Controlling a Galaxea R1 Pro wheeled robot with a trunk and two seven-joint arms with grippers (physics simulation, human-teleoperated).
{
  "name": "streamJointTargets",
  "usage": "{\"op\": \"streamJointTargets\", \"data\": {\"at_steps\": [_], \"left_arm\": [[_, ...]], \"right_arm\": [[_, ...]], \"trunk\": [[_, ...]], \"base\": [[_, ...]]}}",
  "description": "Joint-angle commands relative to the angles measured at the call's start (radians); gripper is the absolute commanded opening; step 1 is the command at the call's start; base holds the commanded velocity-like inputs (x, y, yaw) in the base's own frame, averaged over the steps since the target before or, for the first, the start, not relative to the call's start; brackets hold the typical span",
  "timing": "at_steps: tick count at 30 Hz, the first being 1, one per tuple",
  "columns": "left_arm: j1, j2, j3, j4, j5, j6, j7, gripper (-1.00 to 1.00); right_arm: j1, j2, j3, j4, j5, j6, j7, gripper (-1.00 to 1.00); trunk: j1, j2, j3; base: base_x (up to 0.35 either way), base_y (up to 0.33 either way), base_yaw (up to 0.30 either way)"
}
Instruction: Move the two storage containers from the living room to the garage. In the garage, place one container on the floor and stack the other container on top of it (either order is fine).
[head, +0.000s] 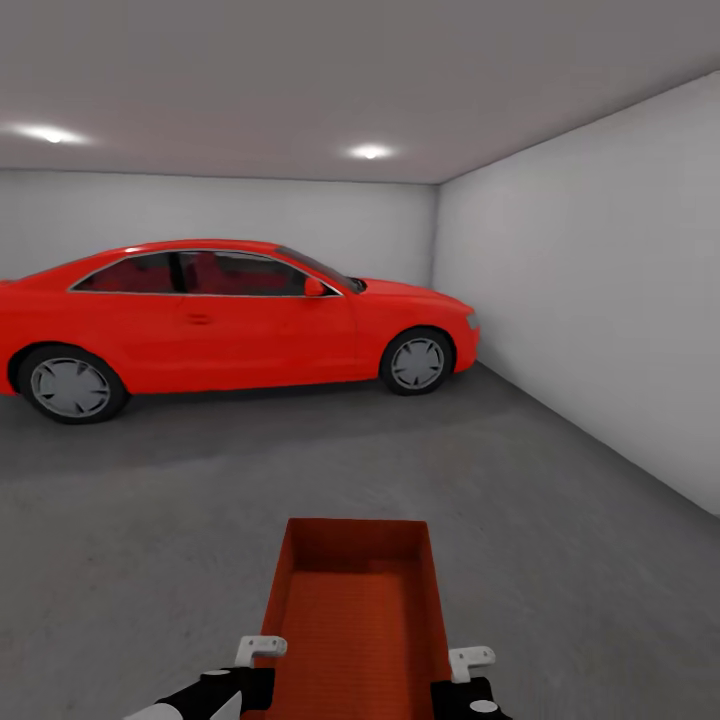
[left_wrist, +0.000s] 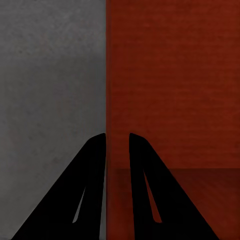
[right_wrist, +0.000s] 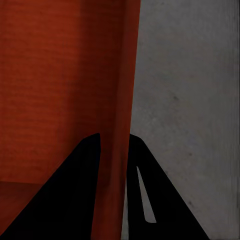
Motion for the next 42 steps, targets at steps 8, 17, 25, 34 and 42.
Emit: {"op": "streamJointTargets", "data": {"at_steps": [8, 17, 25, 34, 42], "left_arm": [[0.000, 0.000, -0.012, -0.002, -0.010, 0.005, 0.019, -1.00], [-0.001, 0.000, -0.013, -0.002, -0.010, 0.005, 0.019, -1.00], [-0.001, 0.000, -0.013, -0.002, -0.010, 0.005, 0.019, -1.00], [-0.001, 0.000, -0.013, -0.002, -0.011, 0.005, 0.019, -1.00], [-0.001, 0.000, -0.013, -0.002, -0.011, 0.005, 0.019, -1.00]], "right_arm": [[-0.001, -0.018, 0.014, 0.003, -0.019, -0.006, -0.006, -1.00], [-0.001, -0.018, 0.014, 0.003, -0.019, -0.006, -0.005, -1.00], [-0.001, -0.018, 0.014, 0.003, -0.019, -0.006, -0.005, -1.00], [-0.001, -0.018, 0.014, 0.003, -0.019, -0.006, -0.005, -1.00], [-0.001, -0.018, 0.014, 0.003, -0.019, -0.006, -0.005, -1.00]], "trunk": [[0.000, -0.001, -0.001], [0.000, -0.001, -0.001], [0.000, -0.001, -0.001], [0.000, -0.001, -0.001], [0.000, -0.001, -0.001]], "base": [[0.000, 0.000, -0.297], [0.000, 0.000, -0.297], [0.000, 0.000, -0.297], [0.000, 0.000, -0.297], [0.000, 0.000, -0.297]]}}
